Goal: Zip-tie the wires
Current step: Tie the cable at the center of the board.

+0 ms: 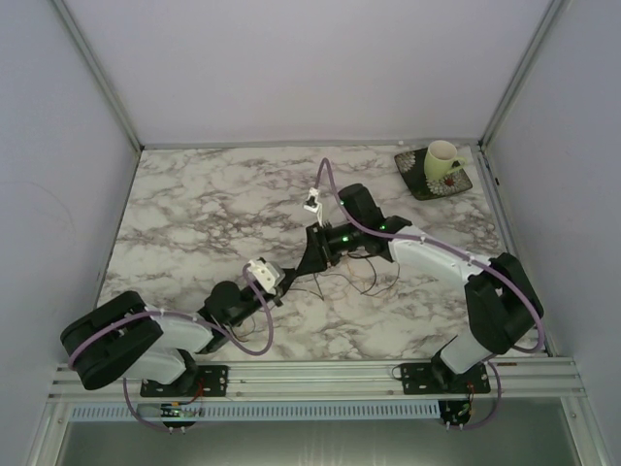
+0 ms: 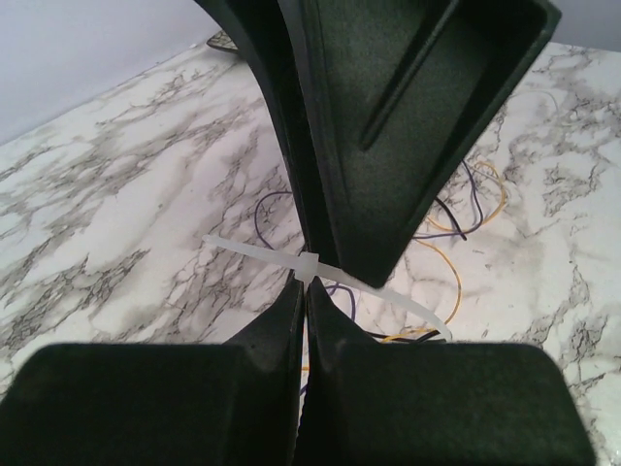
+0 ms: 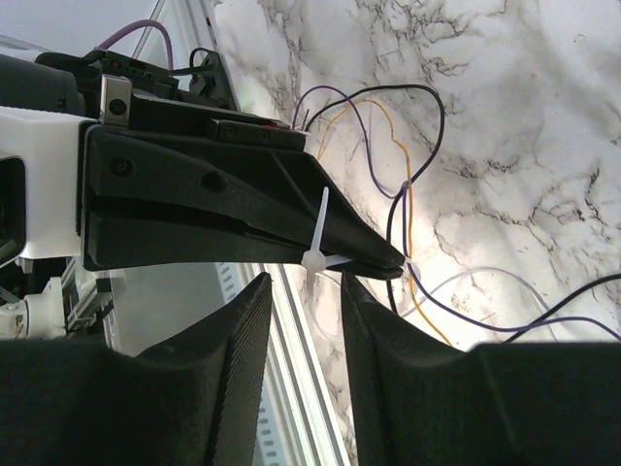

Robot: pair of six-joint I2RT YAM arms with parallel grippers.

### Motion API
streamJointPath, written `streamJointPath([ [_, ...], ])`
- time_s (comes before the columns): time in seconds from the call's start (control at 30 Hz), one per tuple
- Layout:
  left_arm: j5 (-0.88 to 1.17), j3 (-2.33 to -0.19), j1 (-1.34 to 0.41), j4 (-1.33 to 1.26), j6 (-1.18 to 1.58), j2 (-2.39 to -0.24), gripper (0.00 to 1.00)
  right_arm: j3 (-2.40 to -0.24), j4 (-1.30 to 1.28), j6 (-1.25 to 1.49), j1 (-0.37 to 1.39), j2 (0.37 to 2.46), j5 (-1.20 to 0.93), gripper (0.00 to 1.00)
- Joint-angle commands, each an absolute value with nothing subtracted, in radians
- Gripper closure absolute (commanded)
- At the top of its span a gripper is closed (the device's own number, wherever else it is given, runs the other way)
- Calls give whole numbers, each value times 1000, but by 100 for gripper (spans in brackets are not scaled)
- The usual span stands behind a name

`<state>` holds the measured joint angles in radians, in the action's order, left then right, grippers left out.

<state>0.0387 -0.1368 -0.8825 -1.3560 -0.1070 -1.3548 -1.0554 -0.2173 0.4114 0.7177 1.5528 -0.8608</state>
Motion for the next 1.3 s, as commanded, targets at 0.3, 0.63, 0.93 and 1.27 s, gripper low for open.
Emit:
streamJointPath([
  [0.3, 20, -179, -881, -1349, -98, -1311, 100, -1030, -133, 445, 752, 1573, -872, 90],
  [0.63, 0, -159, -879, -1243, -75, -1240, 64, -1035, -122, 443, 732, 1574, -885, 100],
  [0.93, -57, -148, -878, -883, -12, -964, 36, -1019, -80, 433, 702, 1591, -955, 100],
  [1.27, -158, -216, -797, -511, 289, -613, 26, -1009, -61, 410, 677, 1587, -985, 100],
])
